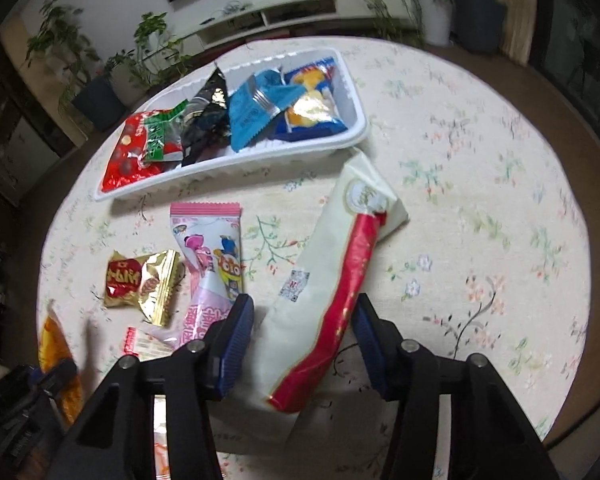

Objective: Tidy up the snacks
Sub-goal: 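Grasp the orange-yellow candy stick with the left gripper while the right grasps the white-red wafer bag, then carry both packets over the white tray and open both grippers to drop them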

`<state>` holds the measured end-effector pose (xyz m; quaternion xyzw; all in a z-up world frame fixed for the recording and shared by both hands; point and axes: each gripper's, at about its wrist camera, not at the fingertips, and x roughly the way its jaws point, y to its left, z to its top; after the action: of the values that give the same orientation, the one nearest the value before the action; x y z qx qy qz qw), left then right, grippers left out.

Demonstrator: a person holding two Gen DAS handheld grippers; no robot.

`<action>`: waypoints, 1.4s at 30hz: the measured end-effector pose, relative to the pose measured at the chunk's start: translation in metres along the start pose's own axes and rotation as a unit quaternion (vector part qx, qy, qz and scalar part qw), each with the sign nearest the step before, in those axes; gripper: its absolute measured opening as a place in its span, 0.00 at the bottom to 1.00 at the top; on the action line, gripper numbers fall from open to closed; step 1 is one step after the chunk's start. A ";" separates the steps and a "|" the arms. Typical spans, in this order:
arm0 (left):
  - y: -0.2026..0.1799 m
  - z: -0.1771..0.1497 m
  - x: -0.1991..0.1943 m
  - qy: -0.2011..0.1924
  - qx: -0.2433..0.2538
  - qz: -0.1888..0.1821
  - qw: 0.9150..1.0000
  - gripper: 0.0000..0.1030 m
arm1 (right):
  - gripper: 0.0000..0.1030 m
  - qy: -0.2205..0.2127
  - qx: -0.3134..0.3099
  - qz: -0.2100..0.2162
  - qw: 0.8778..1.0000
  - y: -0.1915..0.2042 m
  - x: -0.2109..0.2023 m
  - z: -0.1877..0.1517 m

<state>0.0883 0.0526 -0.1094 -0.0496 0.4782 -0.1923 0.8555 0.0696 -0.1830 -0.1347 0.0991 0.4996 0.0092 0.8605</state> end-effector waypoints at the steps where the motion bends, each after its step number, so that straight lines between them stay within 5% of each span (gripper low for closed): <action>1: 0.001 0.000 0.000 0.000 -0.001 0.000 1.000 0.15 | 0.52 -0.002 -0.014 -0.008 1.000 0.003 0.000 -0.001; 9: 0.001 -0.002 0.002 0.003 -0.002 -0.002 1.000 0.15 | 0.34 -0.004 -0.069 -0.032 0.997 0.010 0.000 -0.008; 17: 0.001 -0.003 0.003 0.004 -0.005 -0.009 1.000 0.15 | 0.17 0.004 -0.069 -0.009 0.998 0.003 -0.007 -0.016; 42: 0.012 0.018 -0.020 -0.021 -0.026 -0.034 0.999 0.15 | 0.15 -0.033 0.001 0.091 0.995 -0.027 -0.062 -0.025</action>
<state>0.0974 0.0692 -0.0866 -0.0920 0.4634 -0.2080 0.8565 0.0154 -0.2125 -0.0983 0.1452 0.4596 0.0838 0.8722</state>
